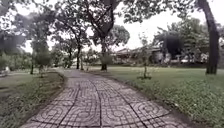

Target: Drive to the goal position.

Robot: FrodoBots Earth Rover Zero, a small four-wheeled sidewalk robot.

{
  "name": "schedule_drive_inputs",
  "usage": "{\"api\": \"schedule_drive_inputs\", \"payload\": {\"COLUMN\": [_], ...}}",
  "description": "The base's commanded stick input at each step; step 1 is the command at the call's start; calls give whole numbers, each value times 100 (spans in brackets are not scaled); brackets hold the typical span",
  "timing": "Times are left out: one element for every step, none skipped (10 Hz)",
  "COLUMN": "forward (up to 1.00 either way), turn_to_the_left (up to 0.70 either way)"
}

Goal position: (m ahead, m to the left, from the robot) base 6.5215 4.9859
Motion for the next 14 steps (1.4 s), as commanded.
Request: {"api": "schedule_drive_inputs", "payload": {"forward": [100, 100, 100, 100, 100, 100, 100, 100, 100, 100, 100, 100, 100, 100], "turn_to_the_left": [0, 6, 26, 0, 0, 0, 21, 10, 0, 16, 27, 27, 27, 27]}}
